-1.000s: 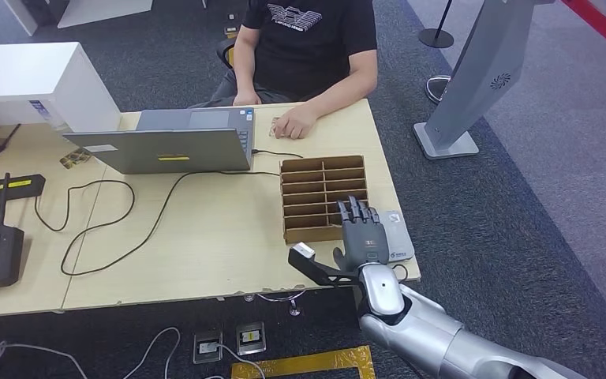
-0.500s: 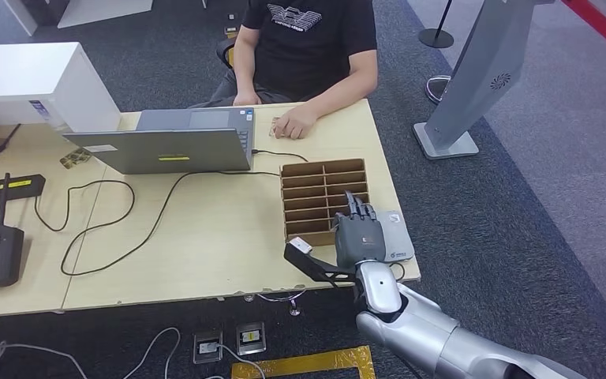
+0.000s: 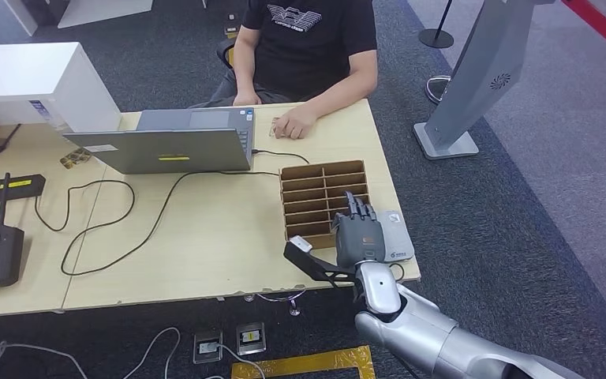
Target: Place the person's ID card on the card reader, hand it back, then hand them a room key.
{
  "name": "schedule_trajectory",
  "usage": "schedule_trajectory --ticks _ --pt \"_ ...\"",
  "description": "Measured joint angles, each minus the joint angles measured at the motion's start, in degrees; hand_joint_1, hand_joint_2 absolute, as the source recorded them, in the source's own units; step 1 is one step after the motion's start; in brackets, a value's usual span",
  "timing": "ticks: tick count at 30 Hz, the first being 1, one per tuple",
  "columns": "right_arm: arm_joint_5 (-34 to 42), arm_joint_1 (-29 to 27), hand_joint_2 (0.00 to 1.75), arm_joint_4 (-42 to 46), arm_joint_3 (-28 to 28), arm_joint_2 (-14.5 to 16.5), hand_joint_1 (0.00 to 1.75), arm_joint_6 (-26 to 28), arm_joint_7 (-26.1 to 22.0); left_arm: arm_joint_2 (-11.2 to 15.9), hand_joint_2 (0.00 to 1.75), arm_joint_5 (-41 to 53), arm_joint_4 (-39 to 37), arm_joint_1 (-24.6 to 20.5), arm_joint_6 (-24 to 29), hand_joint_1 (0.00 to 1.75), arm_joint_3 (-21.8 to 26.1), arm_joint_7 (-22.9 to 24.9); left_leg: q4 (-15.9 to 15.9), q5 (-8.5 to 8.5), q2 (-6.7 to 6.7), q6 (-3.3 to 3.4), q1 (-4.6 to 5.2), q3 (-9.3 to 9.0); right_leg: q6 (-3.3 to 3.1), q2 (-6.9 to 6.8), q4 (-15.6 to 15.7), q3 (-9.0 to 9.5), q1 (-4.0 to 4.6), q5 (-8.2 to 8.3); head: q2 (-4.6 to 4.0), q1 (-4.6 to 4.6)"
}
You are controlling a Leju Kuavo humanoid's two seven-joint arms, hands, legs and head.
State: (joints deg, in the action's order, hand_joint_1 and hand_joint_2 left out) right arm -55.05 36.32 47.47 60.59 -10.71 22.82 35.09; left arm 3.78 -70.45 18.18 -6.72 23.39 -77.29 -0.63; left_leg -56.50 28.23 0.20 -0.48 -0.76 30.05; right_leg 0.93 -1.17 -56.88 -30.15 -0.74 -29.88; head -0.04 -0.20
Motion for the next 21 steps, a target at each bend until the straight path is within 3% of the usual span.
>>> schedule_trajectory --ticks 7,13,21 --pt "-6.9 0.2 1.75 1.4 0.0 -0.3 1.75 2.7 1.5 0.0 0.00 0.1 0.0 0.0 0.1 0.00 0.0 0.0 0.0 -0.01 0.00 0.00 0.00 0.01 0.00 0.01 0.0 0.00 0.00 0.01 0.00 0.01" --pt "-20.3 1.9 1.75 13.0 -1.8 -1.5 1.75 3.3 1.7 0.0 0.00 0.8 0.0 0.0 0.4 0.00 0.0 -0.6 0.0 -0.01 0.01 0.00 -0.01 -0.01 -0.01 0.01 0.0 -0.01 0.01 0.01 0.00 -0.01" --pt "-22.5 2.2 1.75 24.8 -4.1 -3.1 1.75 1.6 1.7 0.1 0.00 2.0 0.0 0.0 -0.5 0.00 0.0 -1.2 0.0 -0.01 0.04 0.00 0.00 -0.02 -0.01 0.06 0.0 -0.01 0.01 0.01 0.00 0.01"
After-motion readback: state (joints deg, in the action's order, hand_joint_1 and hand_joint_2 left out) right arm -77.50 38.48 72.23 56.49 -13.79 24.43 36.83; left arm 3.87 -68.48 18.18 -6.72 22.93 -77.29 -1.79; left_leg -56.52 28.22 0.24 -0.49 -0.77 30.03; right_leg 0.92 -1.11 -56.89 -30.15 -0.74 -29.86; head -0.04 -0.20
